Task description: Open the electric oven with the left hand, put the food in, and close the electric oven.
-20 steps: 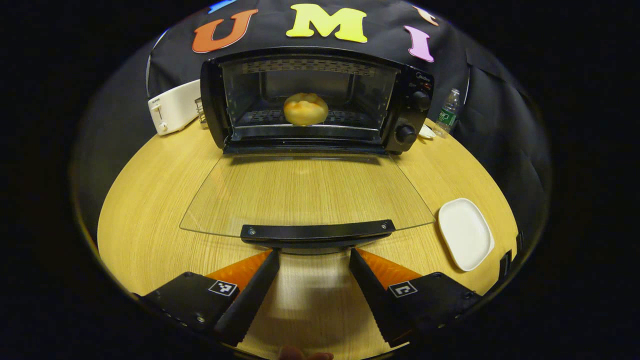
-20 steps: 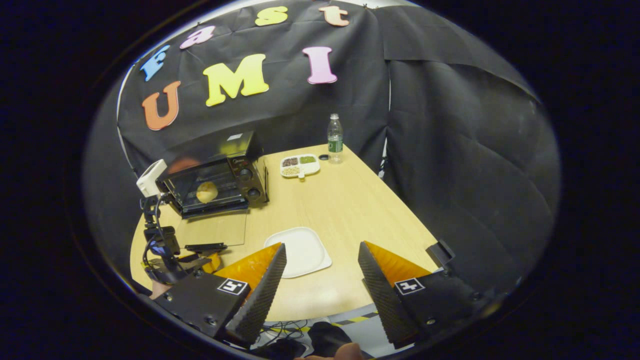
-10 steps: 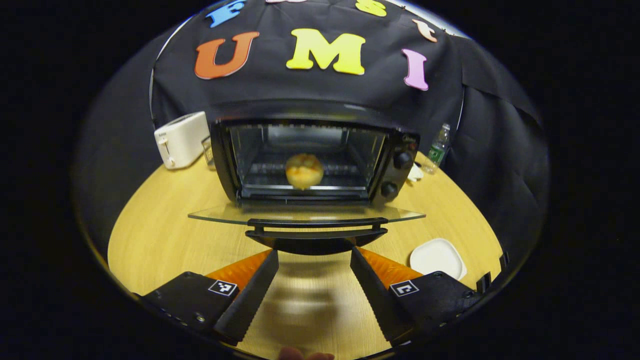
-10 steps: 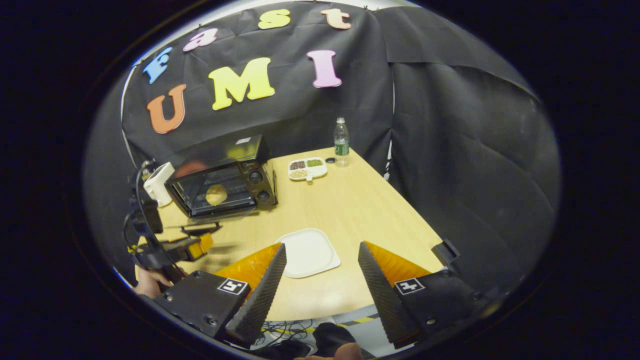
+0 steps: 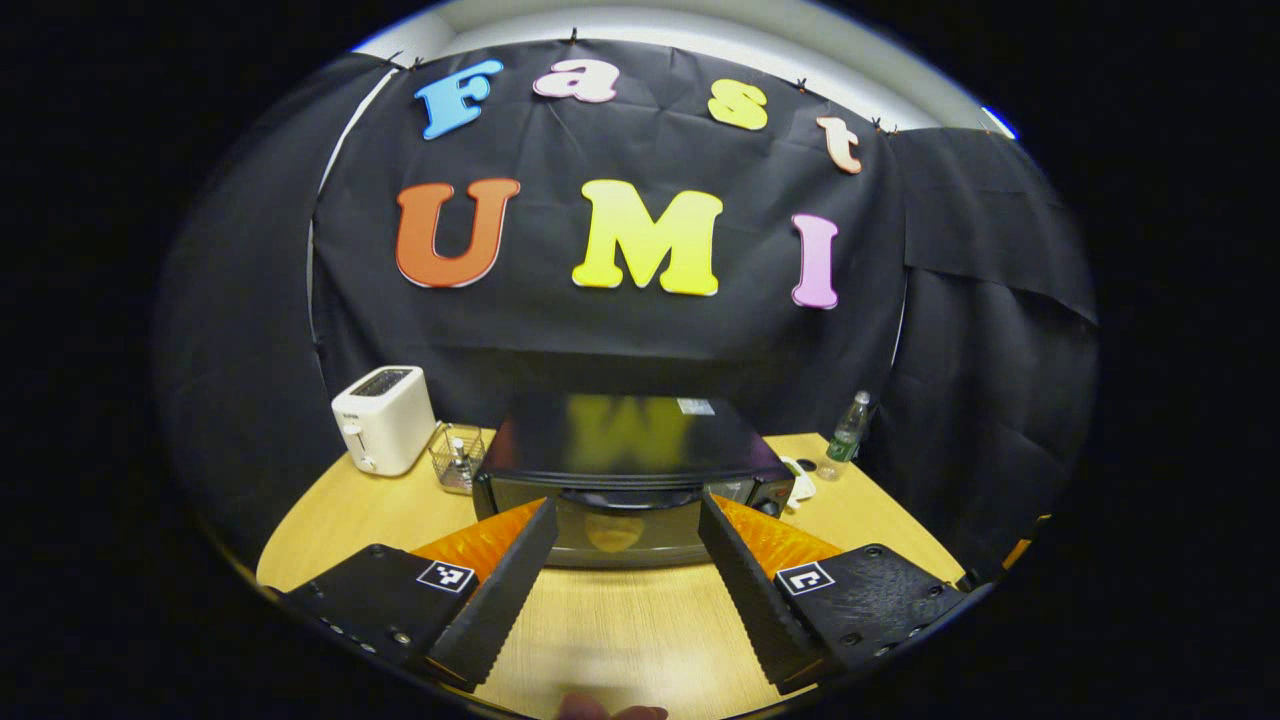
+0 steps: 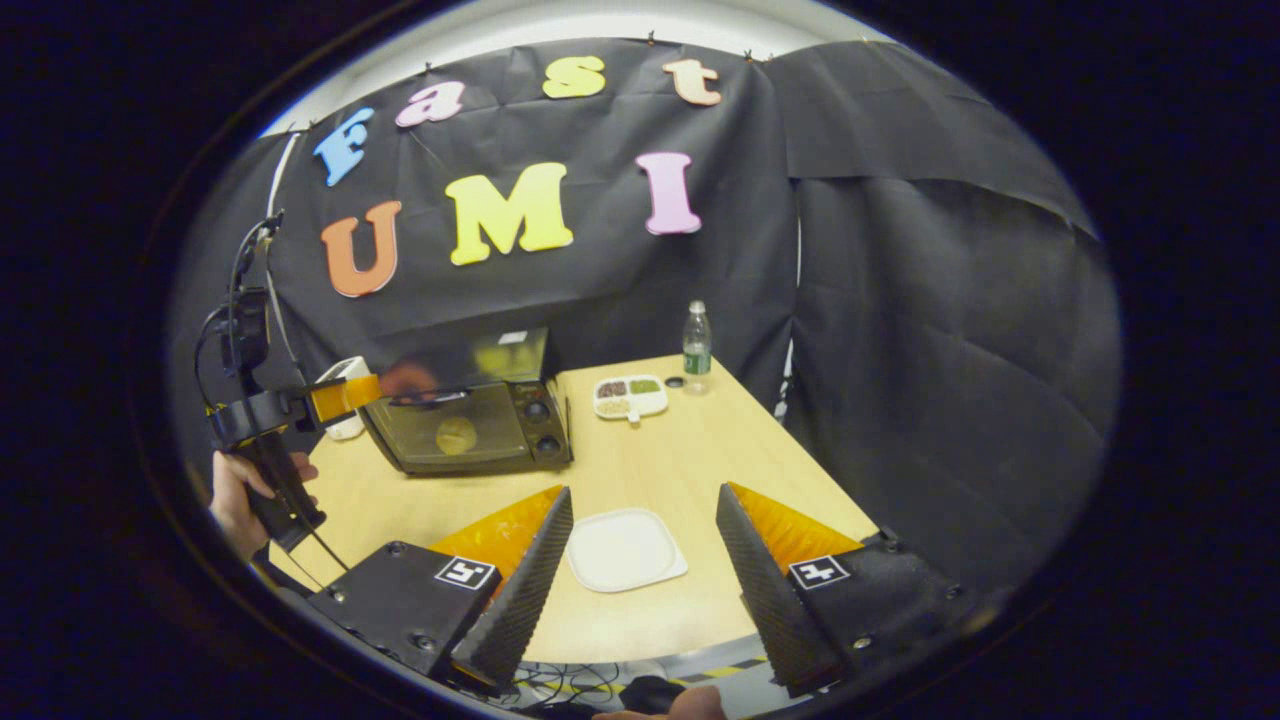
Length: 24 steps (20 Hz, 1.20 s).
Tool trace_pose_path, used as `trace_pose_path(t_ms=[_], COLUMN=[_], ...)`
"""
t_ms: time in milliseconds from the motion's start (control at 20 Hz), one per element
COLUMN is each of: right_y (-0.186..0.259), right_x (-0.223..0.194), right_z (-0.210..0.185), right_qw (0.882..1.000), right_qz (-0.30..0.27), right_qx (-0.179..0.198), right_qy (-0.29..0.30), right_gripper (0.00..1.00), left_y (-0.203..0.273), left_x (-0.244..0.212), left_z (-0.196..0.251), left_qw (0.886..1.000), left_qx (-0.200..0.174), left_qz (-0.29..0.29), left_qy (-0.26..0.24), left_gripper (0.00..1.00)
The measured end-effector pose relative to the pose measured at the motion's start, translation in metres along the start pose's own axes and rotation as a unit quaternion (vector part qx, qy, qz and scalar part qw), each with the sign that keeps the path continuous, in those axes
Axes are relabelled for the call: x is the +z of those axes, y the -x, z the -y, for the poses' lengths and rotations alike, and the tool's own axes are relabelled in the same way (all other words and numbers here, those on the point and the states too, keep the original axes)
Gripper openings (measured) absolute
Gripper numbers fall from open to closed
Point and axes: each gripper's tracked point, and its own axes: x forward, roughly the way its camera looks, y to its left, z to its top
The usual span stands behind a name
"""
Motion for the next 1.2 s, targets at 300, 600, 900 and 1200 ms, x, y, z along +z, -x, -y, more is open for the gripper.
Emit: trace_pose_path(t_ms=[300,600,900,1200], right_y=[0.017,0.055,0.088,0.118], right_x=[0.071,0.105,0.099,0.086], right_z=[-0.059,-0.113,-0.142,-0.151], right_qw=[0.995,0.988,0.986,0.985], right_qz=[0.084,0.132,0.148,0.145], right_qx=[0.057,0.082,0.069,0.090], right_qy=[0.016,0.022,0.034,0.030], right_gripper=[0.93,0.98,0.98,0.98], left_y=[0.082,0.158,0.203,0.238], left_x=[0.069,0.097,0.092,0.072], left_z=[-0.011,-0.032,-0.048,-0.047], left_qw=[0.998,0.996,0.993,0.993], left_qx=[-0.003,-0.002,0.001,0.026], left_qz=[0.062,0.092,0.119,0.110], left_qy=[-0.007,-0.006,-0.027,-0.015], left_gripper=[0.94,0.94,0.93,0.93])
